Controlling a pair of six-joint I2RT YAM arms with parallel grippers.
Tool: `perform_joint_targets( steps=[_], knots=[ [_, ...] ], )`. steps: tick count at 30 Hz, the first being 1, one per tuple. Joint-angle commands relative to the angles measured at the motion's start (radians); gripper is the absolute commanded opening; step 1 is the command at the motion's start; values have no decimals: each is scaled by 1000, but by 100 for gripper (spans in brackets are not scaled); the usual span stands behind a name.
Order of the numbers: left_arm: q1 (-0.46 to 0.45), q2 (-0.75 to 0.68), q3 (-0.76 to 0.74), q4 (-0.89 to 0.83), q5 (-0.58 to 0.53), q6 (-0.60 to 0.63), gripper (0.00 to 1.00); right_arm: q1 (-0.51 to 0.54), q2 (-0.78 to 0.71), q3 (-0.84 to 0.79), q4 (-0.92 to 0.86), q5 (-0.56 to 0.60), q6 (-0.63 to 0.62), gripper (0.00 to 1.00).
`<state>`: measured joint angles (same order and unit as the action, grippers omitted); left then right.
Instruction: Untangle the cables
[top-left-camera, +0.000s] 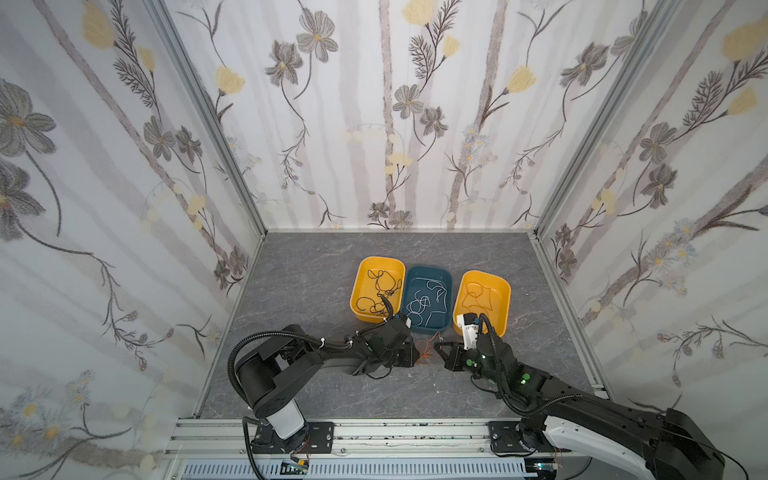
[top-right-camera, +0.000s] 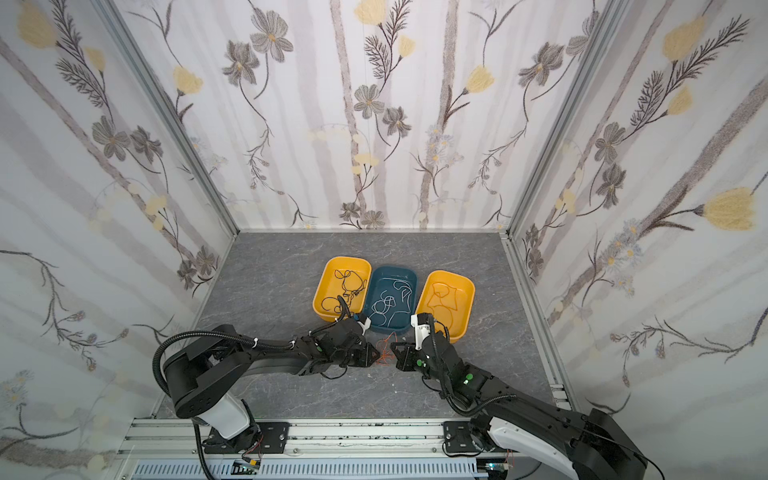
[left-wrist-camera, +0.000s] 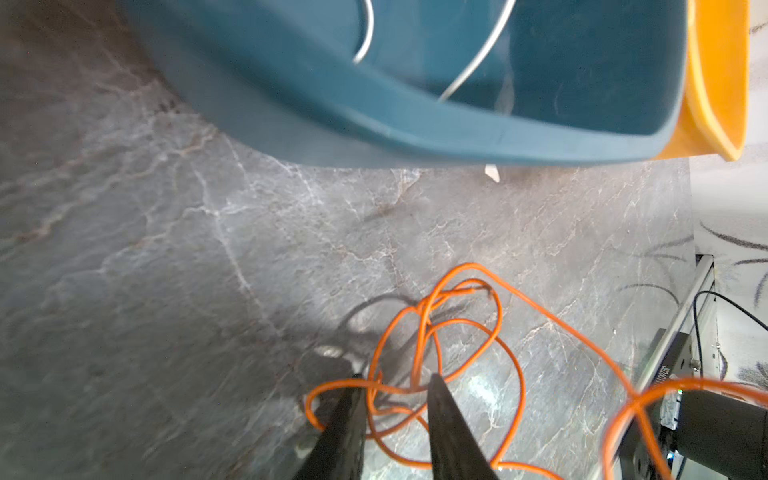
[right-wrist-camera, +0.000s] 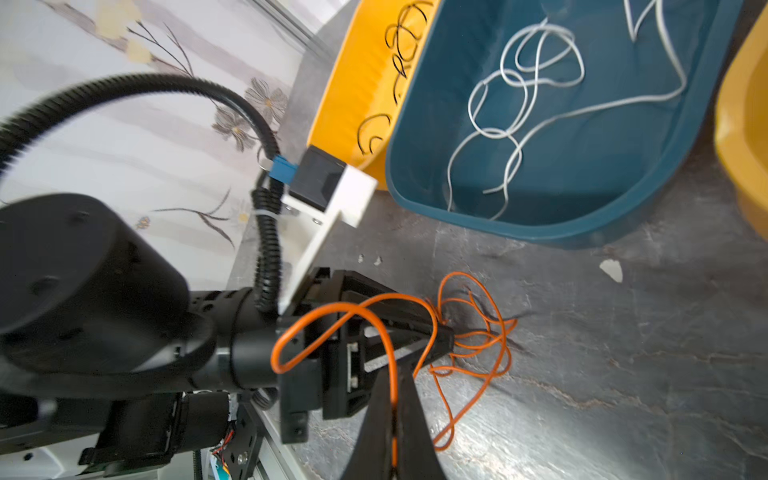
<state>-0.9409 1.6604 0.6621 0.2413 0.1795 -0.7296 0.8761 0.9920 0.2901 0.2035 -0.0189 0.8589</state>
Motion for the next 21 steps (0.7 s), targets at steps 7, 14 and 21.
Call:
perform_joint_targets(
  steps=[7, 14, 21],
  knots=[
    [1, 50, -3, -156, -47, 13, 28, -2, -227, 73, -121, 54, -33, 1],
    [1, 68, -3, -164, -46, 16, 27, -3, -331, 144, -192, 80, -72, 0],
    [2, 59, -4, -178, -55, 19, 27, -6, -362, 246, -276, 133, -146, 0]
  ],
)
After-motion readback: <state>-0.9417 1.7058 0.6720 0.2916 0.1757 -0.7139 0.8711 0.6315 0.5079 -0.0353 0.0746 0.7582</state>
